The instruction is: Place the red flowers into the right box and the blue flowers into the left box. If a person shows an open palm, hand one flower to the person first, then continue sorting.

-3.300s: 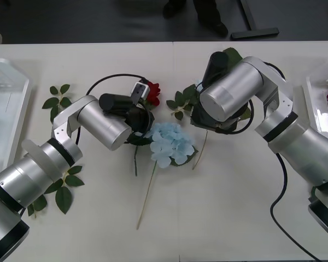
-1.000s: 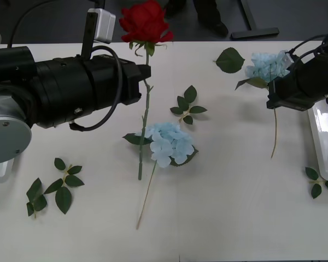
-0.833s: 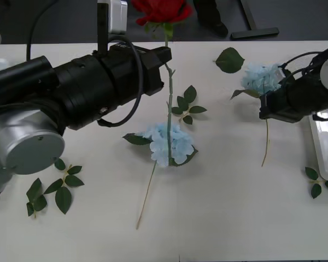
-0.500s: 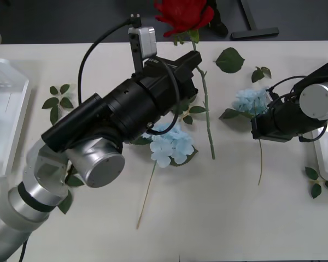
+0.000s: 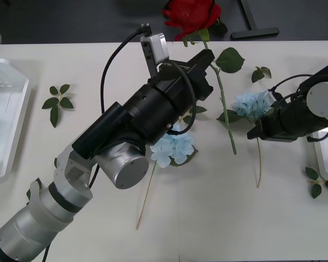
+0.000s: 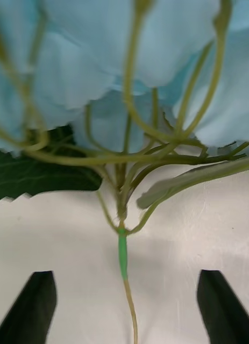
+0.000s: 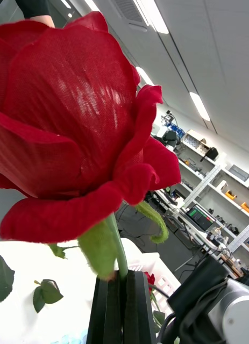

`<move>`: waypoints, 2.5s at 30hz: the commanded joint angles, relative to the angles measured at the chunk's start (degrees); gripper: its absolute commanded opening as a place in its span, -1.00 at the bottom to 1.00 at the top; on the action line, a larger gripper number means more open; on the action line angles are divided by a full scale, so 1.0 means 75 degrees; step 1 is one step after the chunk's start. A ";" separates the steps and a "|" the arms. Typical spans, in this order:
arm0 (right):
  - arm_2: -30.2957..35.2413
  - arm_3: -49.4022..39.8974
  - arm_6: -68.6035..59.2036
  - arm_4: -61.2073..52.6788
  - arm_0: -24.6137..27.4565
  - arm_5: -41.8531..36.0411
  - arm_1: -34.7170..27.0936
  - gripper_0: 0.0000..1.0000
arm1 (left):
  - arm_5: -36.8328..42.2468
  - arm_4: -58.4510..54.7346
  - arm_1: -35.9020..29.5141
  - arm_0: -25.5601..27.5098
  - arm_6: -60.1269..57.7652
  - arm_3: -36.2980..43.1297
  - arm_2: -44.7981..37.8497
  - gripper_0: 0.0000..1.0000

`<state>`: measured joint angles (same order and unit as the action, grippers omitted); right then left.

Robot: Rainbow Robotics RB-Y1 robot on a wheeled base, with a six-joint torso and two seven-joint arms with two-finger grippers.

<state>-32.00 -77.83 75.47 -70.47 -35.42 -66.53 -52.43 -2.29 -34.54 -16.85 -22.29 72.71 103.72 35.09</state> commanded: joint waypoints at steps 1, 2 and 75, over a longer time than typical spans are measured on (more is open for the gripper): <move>0.0422 -0.0474 0.1058 -0.1339 0.0047 -0.0316 -0.1060 1.00 | -0.0128 0.0011 0.0125 -0.0333 0.0137 0.0116 0.0103 -1.00; 0.0540 -0.0462 0.1351 -0.1831 0.0047 -0.0481 -0.1212 1.00 | -0.0128 -0.0001 0.0125 -0.0333 0.0137 0.0116 0.0103 -1.00; 0.0106 -0.1657 0.4738 -0.6905 -0.0129 -0.0750 -0.0298 -1.00 | -0.0128 -0.0012 0.0090 -0.0333 0.0125 0.0116 0.0103 0.61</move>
<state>-31.21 -88.44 112.59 -122.05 -35.20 -71.78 -54.73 -2.35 -34.56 -16.85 -22.35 72.71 103.62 35.11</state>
